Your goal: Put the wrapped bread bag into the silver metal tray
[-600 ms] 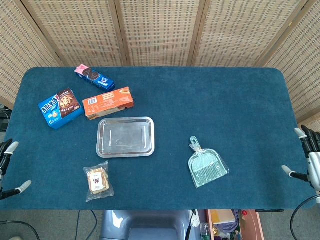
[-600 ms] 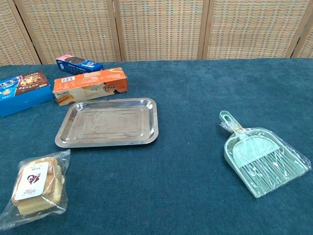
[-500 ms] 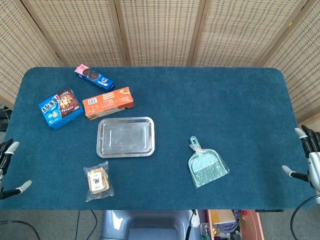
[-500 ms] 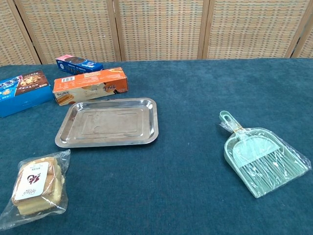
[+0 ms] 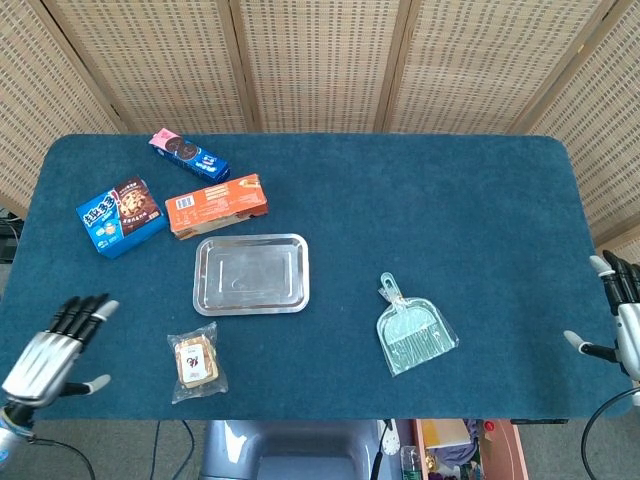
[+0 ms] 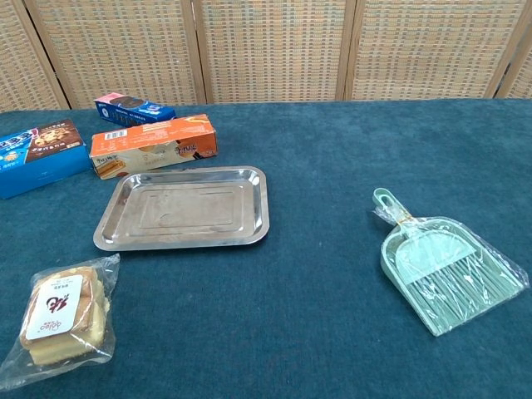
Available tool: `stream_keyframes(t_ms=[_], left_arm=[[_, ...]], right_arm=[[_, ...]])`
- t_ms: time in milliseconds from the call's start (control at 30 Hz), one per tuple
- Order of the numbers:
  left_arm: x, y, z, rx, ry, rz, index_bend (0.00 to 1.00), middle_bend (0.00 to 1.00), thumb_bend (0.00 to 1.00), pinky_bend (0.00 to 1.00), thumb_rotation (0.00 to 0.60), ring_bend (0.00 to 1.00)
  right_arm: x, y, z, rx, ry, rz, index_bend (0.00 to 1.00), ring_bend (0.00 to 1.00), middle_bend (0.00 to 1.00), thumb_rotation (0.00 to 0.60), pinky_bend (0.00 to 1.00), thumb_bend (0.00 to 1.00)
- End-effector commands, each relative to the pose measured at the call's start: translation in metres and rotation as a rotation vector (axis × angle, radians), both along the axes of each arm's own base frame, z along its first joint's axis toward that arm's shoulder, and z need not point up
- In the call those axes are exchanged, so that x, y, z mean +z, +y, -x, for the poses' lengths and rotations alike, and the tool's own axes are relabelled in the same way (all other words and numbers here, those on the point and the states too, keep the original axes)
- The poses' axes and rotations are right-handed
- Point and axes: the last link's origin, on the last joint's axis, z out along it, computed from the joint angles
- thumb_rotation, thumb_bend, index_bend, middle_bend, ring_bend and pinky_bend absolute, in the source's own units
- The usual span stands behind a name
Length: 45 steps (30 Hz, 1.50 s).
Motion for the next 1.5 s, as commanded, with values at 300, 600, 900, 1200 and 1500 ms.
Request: stream_keyframes(t_ms=[300, 600, 900, 1200, 1500], left_arm=[[-0.084, 0.018, -0.018, -0.172, 0.054, 0.235, 0.0, 0.0, 0.0, 0.09, 0.6, 0.0], [-0.11, 0.03, -0.03, -0.159, 0.076, 0.239, 0.17, 0.14, 0.0, 0.3, 0.6, 0.08], [-0.116, 0.037, -0.035, -0.129, 0.057, 0.226, 0.53, 0.45, 0.0, 0.52, 0.6, 0.37], [-0.07, 0.068, -0.067, -0.182, -0.085, 0.068, 0.53, 0.45, 0.0, 0.52, 0.6, 0.37], [-0.053, 0.152, -0.119, -0.157, -0.092, 0.015, 0.53, 0.45, 0.04, 0.52, 0.6, 0.37]], right_arm=[[0.005, 0.0, 0.004, -0.009, -0.017, 0.007, 0.0, 0.0, 0.0, 0.6, 0.0, 0.0], [0.007, 0.0, 0.005, -0.01, -0.024, 0.01, 0.0, 0.0, 0.0, 0.6, 0.0, 0.0], [0.008, -0.001, 0.006, -0.012, -0.024, 0.011, 0.0, 0.0, 0.0, 0.6, 0.0, 0.0], [0.007, -0.001, 0.006, -0.013, -0.023, 0.008, 0.0, 0.0, 0.0, 0.6, 0.0, 0.0], [0.004, -0.004, 0.005, -0.018, -0.024, -0.002, 0.0, 0.0, 0.0, 0.6, 0.0, 0.0]])
